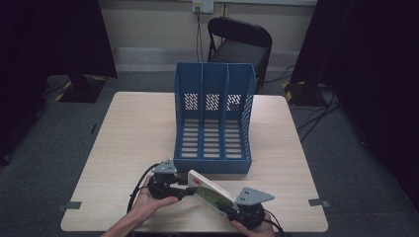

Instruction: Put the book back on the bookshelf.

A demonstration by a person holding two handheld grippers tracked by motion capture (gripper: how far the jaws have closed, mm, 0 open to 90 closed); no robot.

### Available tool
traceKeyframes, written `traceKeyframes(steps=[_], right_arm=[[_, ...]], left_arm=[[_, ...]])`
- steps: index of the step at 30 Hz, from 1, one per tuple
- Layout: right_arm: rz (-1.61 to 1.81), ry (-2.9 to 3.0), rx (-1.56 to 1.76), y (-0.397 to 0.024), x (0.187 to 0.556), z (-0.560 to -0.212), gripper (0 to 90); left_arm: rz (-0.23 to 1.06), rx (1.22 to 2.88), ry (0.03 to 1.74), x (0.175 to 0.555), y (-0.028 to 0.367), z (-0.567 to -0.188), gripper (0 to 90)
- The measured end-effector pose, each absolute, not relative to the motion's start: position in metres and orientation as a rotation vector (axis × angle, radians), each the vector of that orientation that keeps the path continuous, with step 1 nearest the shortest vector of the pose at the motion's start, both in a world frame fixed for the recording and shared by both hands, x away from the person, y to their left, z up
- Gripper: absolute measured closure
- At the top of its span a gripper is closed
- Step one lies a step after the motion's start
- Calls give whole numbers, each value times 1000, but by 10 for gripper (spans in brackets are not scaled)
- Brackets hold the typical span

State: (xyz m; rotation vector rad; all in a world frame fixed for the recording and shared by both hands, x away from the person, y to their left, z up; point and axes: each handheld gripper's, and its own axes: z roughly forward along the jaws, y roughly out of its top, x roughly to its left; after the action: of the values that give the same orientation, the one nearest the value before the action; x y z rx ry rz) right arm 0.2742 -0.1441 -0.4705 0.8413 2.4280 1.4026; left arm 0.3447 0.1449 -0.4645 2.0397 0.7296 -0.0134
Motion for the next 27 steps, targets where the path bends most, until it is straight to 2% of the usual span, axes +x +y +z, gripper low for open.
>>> traceKeyframes(steps=[1, 6, 9, 16, 18, 21, 27], right_arm=[[1405, 2430, 851, -145, 275, -470, 769], [1416, 2434, 873, -149, 276, -468, 769], [1420, 2431, 883, -152, 276, -466, 770], [1424, 2417, 894, -156, 275, -462, 770], [1422, 2415, 890, -156, 275, -462, 770], [1424, 2407, 886, -159, 275, -460, 770], [1442, 2398, 888, -166, 272, -454, 770]], left_arm=[[-3, 2044, 730, 345, 145, -464, 481], [3, 2067, 779, 349, 151, -467, 411], [14, 2101, 803, 350, 156, -470, 399], [4, 2162, 809, 354, 167, -475, 274], [6, 2183, 818, 355, 168, -477, 325], [9, 2222, 879, 356, 169, -481, 307], [72, 2272, 887, 357, 168, -486, 289]])
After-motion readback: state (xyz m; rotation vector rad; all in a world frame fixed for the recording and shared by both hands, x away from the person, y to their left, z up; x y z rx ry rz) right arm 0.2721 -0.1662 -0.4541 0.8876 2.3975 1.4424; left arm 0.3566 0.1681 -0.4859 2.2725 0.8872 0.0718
